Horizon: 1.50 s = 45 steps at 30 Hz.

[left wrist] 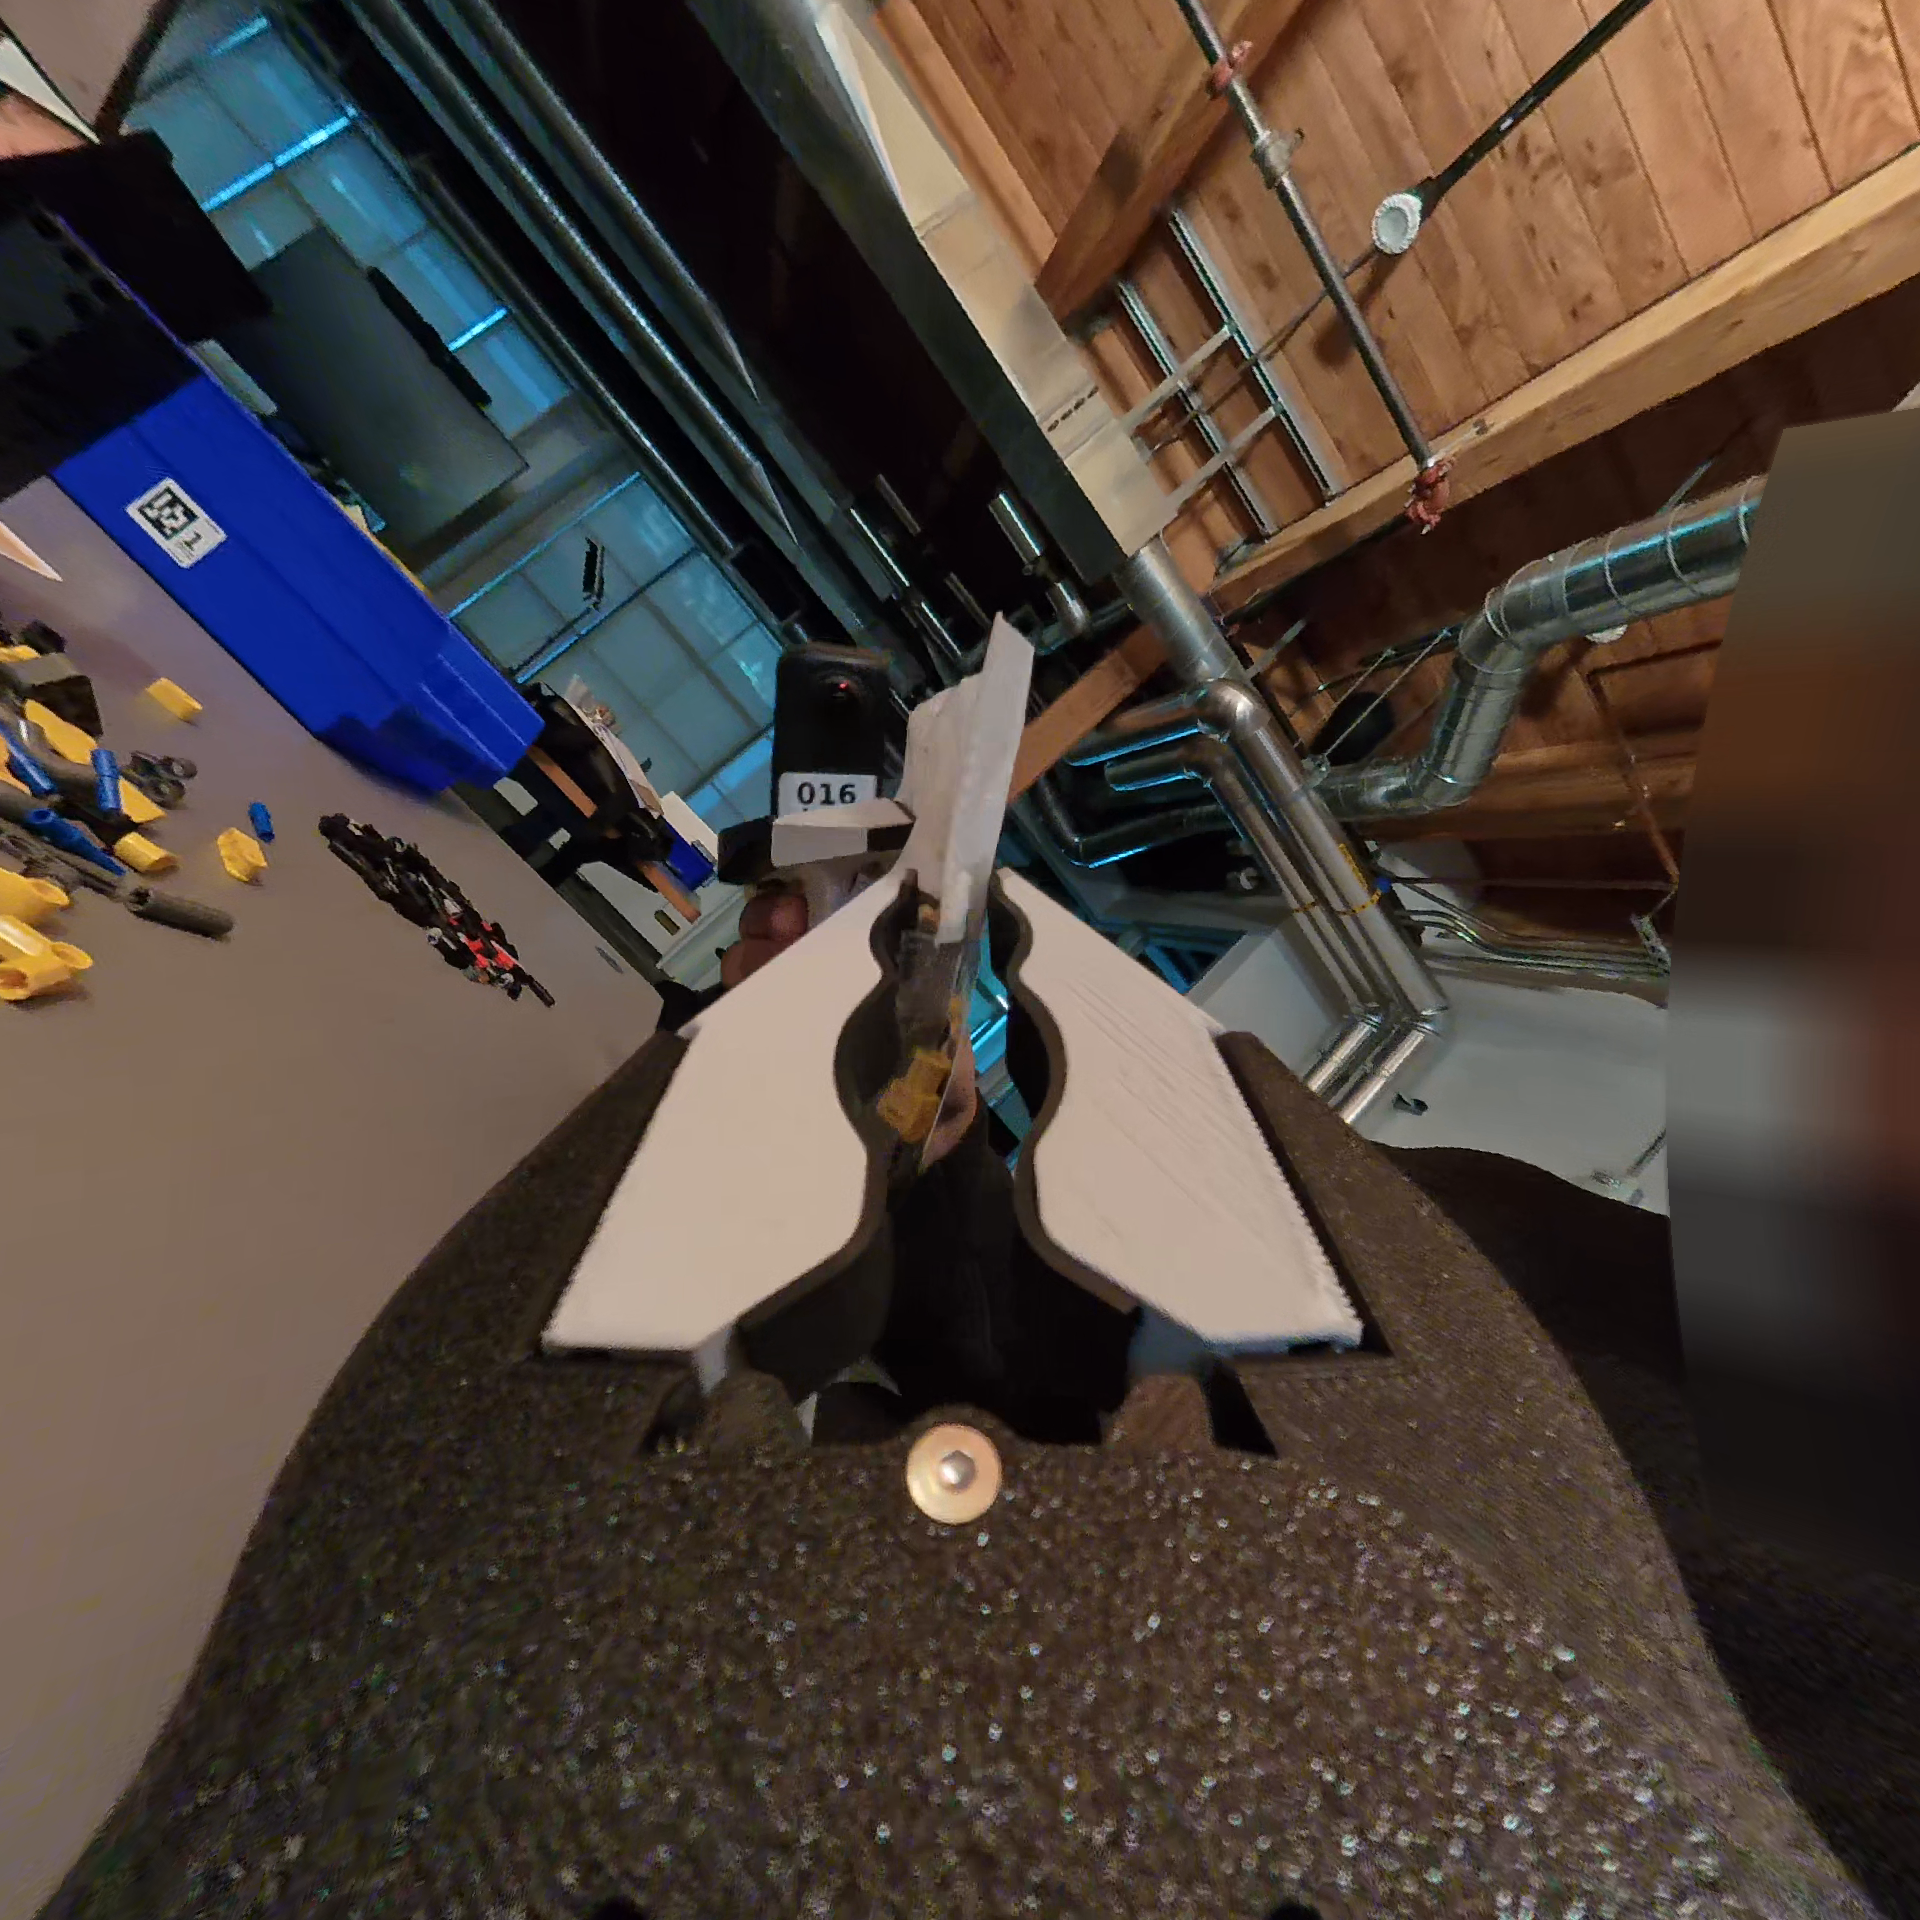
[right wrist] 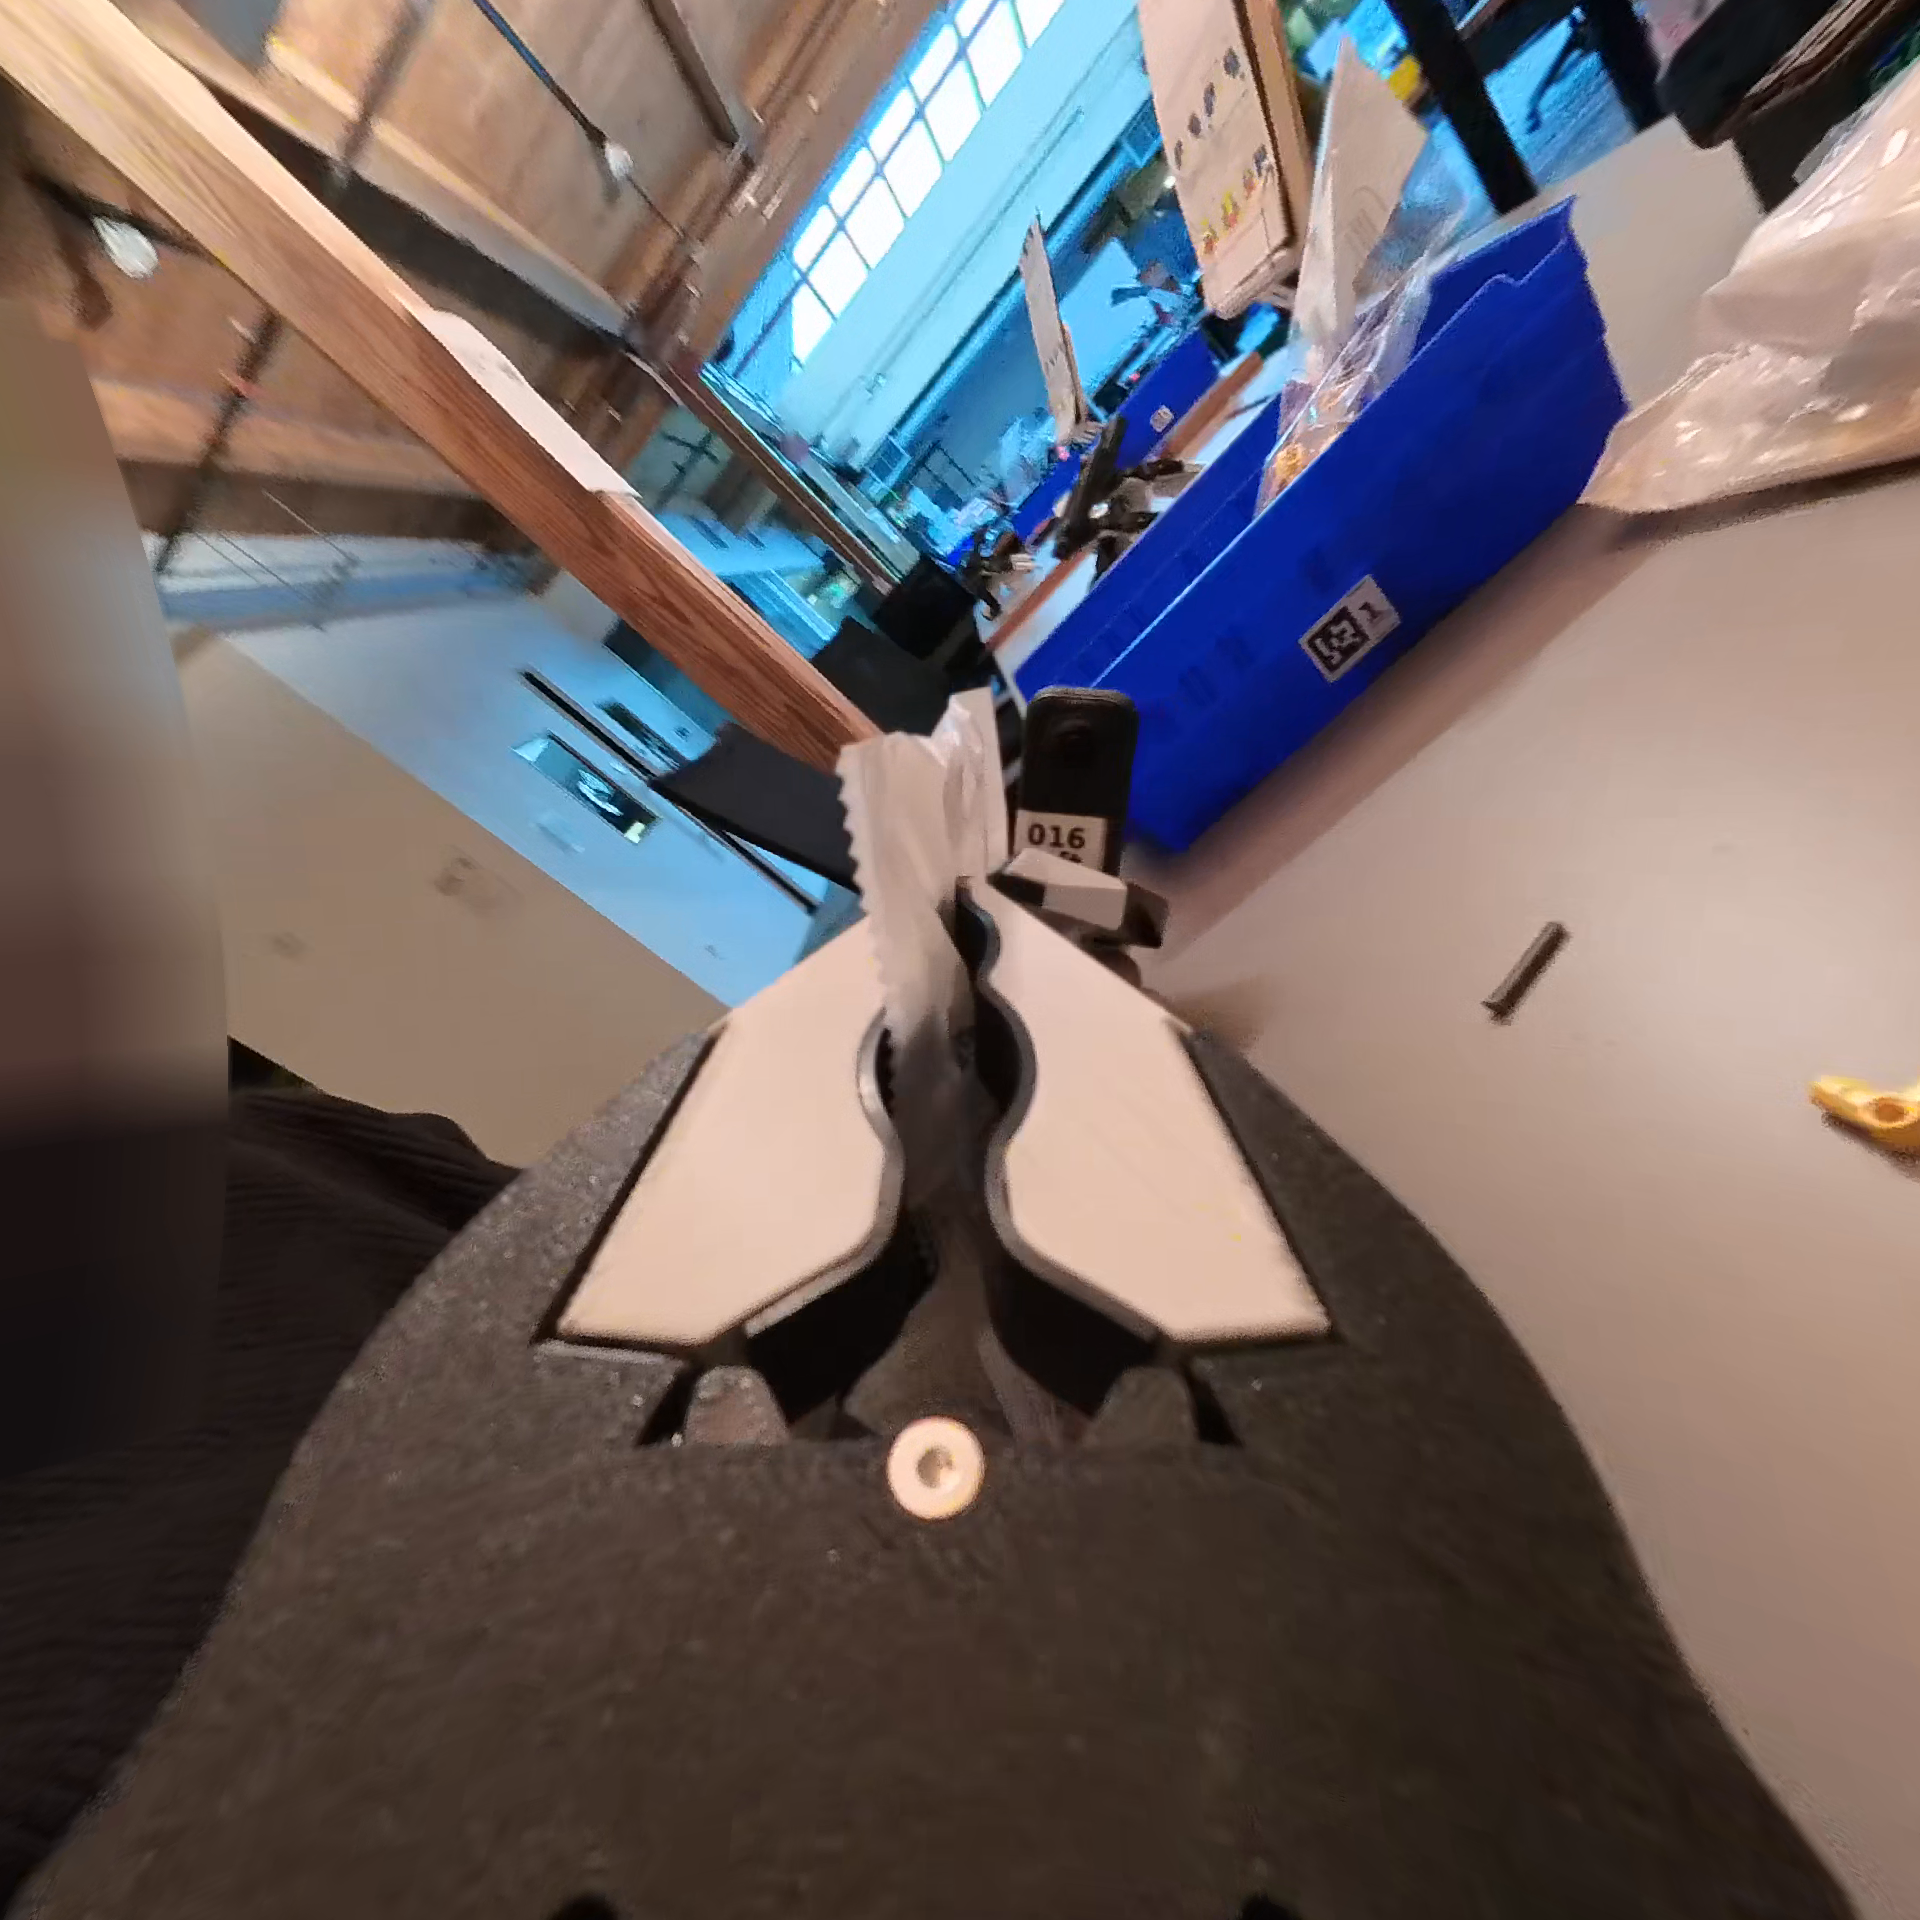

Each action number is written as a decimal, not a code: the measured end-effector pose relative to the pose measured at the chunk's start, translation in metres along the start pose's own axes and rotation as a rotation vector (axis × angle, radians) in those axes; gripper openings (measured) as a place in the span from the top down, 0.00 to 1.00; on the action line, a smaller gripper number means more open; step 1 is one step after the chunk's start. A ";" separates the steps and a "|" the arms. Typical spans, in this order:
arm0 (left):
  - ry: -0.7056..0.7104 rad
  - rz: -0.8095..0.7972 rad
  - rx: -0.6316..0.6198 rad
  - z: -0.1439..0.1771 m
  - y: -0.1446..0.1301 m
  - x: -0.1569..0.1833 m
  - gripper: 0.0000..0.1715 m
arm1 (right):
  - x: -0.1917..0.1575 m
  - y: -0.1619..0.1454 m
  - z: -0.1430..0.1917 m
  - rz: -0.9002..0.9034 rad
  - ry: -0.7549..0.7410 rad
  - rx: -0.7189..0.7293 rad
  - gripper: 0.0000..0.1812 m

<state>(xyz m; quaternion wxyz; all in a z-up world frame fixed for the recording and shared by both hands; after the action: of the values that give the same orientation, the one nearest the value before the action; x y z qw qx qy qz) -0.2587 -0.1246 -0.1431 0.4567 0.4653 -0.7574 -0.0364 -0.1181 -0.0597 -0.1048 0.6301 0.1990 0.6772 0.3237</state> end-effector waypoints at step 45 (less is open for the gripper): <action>0.010 0.045 -0.077 0.004 -0.004 -0.004 0.92 | 0.022 0.001 0.000 -0.371 0.117 0.158 1.00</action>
<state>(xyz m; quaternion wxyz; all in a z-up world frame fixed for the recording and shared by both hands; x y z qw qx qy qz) -0.2582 -0.1253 -0.1495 0.4788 0.4305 -0.7633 -0.0527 -0.1210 -0.0444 -0.1200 0.6208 0.1005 0.7611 0.1590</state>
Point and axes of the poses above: each gripper's, where its closed fingertips meet, z back along the fingers, y out of its top, x = y × z across the jaws, the point moved 7 cm from there along z, back along the fingers, and after that the axes turned 6 degrees about -y, right-handed, at the moved point
